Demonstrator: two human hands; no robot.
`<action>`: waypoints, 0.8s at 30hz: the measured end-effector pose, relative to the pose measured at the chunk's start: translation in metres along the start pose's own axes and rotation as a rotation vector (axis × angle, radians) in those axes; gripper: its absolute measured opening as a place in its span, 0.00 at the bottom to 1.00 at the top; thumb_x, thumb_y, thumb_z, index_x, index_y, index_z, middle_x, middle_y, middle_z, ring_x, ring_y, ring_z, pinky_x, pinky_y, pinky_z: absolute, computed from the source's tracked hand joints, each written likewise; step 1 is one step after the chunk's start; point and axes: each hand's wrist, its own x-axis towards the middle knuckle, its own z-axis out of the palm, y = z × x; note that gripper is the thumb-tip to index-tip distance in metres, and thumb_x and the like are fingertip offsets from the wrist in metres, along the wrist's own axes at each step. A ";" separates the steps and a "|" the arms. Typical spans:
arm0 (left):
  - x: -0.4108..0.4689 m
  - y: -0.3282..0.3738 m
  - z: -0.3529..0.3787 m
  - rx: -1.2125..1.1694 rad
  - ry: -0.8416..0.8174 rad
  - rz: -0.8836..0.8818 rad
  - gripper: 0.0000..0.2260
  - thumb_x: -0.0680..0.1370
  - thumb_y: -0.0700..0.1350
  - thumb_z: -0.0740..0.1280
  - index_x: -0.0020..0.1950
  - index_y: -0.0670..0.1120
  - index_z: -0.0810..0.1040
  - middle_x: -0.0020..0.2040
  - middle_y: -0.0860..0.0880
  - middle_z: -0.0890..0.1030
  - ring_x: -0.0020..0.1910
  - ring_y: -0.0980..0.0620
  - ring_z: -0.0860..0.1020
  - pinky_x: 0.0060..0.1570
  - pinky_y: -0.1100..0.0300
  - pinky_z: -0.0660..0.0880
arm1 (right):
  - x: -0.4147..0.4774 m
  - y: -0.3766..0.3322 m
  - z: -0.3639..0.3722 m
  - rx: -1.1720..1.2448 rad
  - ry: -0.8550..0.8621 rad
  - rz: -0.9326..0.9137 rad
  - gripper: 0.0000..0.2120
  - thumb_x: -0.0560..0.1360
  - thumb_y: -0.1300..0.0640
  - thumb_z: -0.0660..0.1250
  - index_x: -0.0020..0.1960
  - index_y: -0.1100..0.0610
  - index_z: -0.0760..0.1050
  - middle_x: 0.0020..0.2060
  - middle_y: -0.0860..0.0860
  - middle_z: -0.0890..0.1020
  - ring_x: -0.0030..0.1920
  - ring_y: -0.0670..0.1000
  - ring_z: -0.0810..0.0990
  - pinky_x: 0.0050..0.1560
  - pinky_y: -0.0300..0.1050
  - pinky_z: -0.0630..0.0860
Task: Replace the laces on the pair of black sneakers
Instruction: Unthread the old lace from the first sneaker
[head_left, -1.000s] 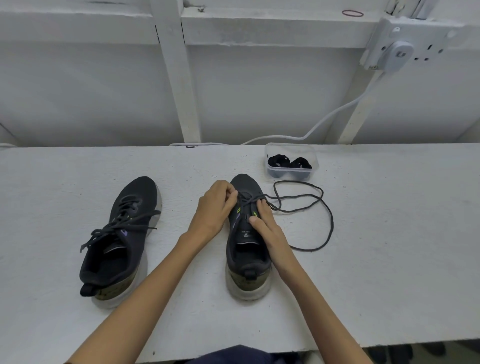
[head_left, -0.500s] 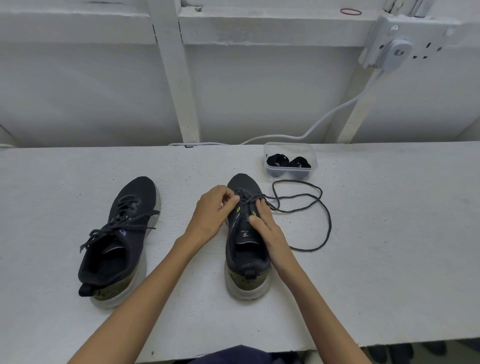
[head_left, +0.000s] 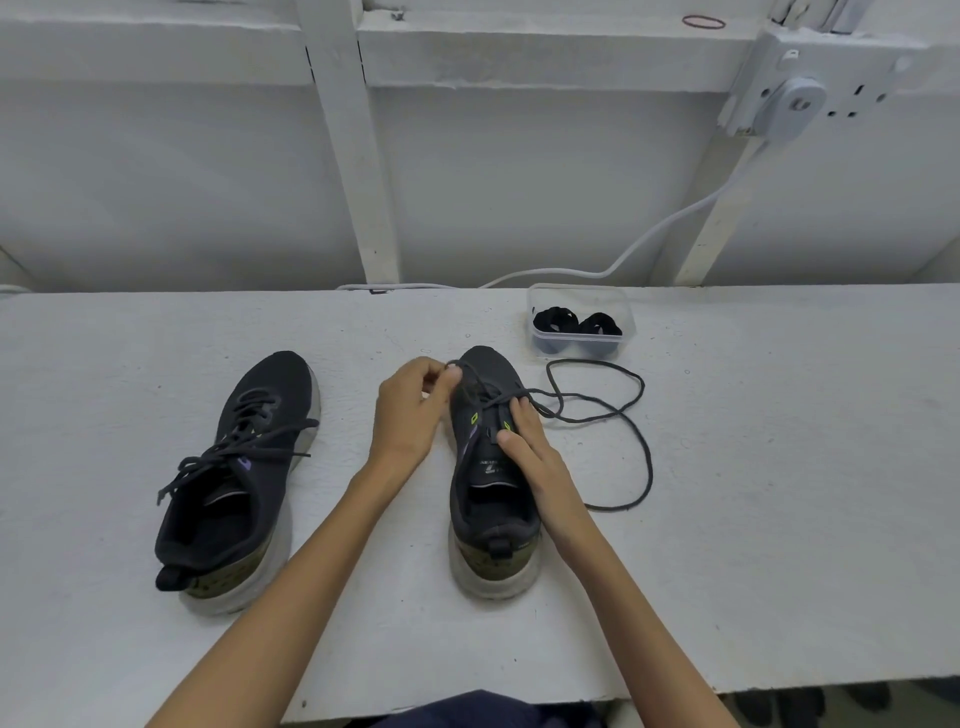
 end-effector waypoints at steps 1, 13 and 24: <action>0.002 0.003 -0.002 -0.039 0.044 -0.025 0.10 0.80 0.48 0.66 0.45 0.42 0.79 0.38 0.48 0.80 0.33 0.52 0.77 0.36 0.69 0.72 | 0.000 0.000 0.000 0.000 -0.004 -0.002 0.31 0.79 0.44 0.62 0.78 0.46 0.55 0.78 0.40 0.53 0.77 0.37 0.49 0.77 0.42 0.47; 0.006 0.007 -0.010 -0.086 0.108 -0.073 0.08 0.78 0.47 0.69 0.41 0.45 0.78 0.33 0.50 0.78 0.26 0.58 0.75 0.37 0.66 0.73 | 0.001 0.000 0.001 0.006 0.001 0.005 0.33 0.77 0.41 0.62 0.79 0.46 0.55 0.78 0.40 0.54 0.77 0.38 0.49 0.79 0.46 0.47; 0.003 0.002 -0.008 -0.071 -0.008 -0.085 0.06 0.74 0.45 0.73 0.39 0.46 0.80 0.32 0.51 0.80 0.27 0.58 0.76 0.39 0.62 0.76 | 0.001 0.000 0.000 -0.004 -0.003 0.011 0.29 0.80 0.46 0.62 0.78 0.46 0.56 0.78 0.40 0.54 0.77 0.37 0.49 0.75 0.39 0.48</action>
